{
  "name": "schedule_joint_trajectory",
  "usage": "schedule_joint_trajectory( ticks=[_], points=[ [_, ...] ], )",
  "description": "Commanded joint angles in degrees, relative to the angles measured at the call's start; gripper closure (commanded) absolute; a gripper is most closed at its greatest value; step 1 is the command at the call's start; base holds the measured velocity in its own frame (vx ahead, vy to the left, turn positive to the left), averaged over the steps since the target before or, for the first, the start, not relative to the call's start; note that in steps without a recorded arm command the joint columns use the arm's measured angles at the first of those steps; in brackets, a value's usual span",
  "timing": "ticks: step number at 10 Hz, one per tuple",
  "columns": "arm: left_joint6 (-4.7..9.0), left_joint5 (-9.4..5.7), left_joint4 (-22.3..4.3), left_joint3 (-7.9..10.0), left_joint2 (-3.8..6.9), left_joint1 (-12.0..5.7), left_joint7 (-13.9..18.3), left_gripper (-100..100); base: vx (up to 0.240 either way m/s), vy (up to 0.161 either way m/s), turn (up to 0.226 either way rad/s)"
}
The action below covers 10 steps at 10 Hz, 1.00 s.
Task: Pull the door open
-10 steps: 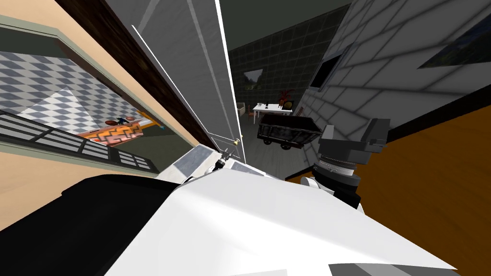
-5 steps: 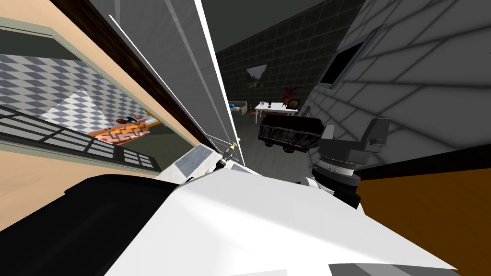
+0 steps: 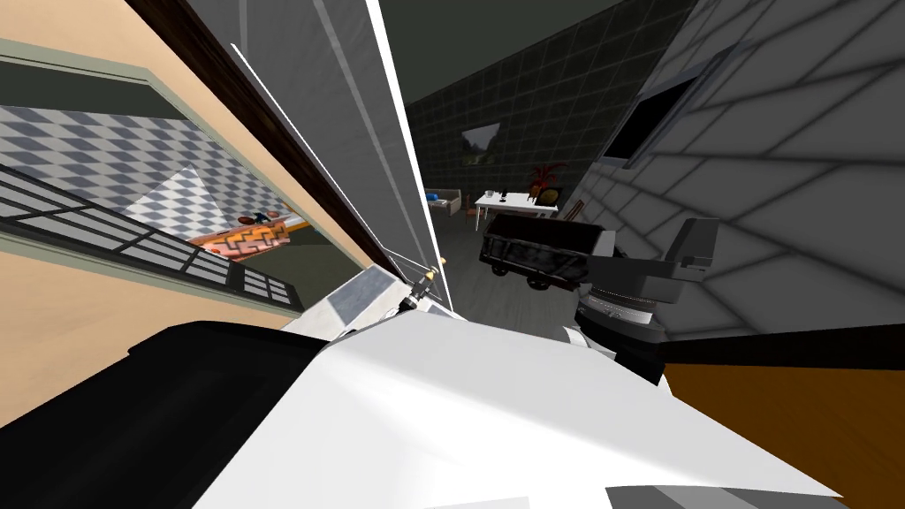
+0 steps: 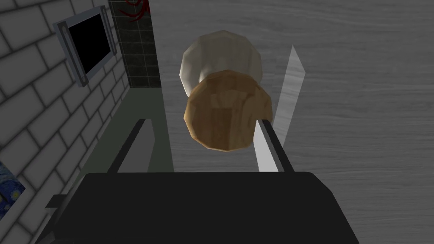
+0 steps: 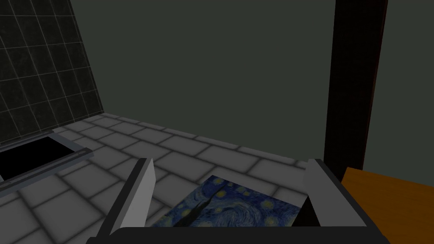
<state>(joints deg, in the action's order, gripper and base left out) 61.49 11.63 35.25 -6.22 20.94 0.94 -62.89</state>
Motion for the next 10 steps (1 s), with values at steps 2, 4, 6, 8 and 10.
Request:
schedule_joint_trajectory(
  ticks=[2, 4, 6, 8, 10],
  points=[
    [-0.17, 0.06, 0.1, -0.1, -0.14, -0.2, 0.04, 100, -0.017, 0.007, -0.015],
    [-0.17, 0.06, 0.1, -0.1, -0.14, -0.2, 0.04, 100, 0.0, 0.0, 0.0],
    [0.65, 0.15, 0.4, -0.31, 0.66, 0.38, 0.51, -100, -0.067, -0.016, 0.009],
    [1.21, 0.22, 0.71, -0.47, 1.29, 0.66, 0.9, -100, -0.199, 0.0, 0.029],
    [1.91, 0.3, 1.09, -0.67, 2.07, 1.01, 1.39, -100, -0.203, 0.098, 0.039]
  ],
)
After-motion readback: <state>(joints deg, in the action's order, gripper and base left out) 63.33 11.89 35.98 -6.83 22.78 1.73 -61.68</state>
